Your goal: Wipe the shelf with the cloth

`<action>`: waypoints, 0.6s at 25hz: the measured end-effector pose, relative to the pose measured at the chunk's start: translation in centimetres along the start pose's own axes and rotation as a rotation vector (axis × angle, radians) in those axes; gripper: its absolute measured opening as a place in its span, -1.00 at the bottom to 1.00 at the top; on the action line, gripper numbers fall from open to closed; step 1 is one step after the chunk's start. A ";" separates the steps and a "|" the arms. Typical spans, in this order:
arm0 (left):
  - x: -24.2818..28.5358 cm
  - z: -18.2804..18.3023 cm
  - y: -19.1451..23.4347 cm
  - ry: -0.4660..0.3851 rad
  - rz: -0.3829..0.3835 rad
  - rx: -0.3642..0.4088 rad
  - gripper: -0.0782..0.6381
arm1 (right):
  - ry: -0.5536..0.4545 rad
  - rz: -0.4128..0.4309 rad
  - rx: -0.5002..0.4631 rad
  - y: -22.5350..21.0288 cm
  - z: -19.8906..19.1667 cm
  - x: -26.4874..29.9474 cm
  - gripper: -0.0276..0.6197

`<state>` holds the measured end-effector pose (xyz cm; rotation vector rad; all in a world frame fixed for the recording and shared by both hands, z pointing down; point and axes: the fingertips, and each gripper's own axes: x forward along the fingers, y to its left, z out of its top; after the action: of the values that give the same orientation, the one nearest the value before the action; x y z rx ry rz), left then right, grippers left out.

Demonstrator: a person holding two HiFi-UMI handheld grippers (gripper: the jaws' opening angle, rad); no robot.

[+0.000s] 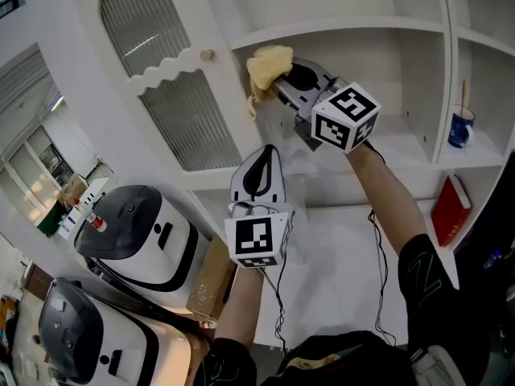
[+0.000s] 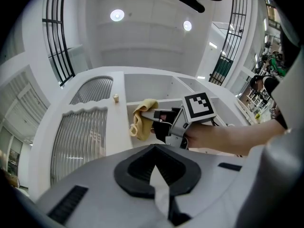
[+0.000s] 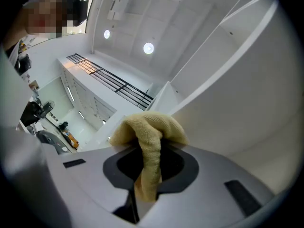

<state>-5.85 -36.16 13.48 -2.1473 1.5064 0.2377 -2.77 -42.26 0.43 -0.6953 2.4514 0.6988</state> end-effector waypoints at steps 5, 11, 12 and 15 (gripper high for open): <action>-0.4 0.2 0.1 -0.003 -0.011 -0.020 -0.78 | 0.100 -0.119 0.025 -3.4 -3.5 -0.3 -0.78; -0.7 0.0 0.7 0.004 0.010 -0.018 -0.78 | 0.289 -0.202 -0.016 -4.6 -8.6 0.2 -0.78; -0.8 -0.1 0.8 0.007 0.012 -0.019 -0.78 | 0.308 -0.210 -0.018 -4.7 -9.2 0.4 -0.78; -1.1 -0.3 1.0 0.012 0.017 -0.019 -0.78 | 0.347 -0.225 -0.002 -4.6 -10.6 1.0 -0.78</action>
<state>-7.21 -35.64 13.95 -2.1552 1.5354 0.2465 -4.13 -52.21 6.26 -1.1560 2.6185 0.5271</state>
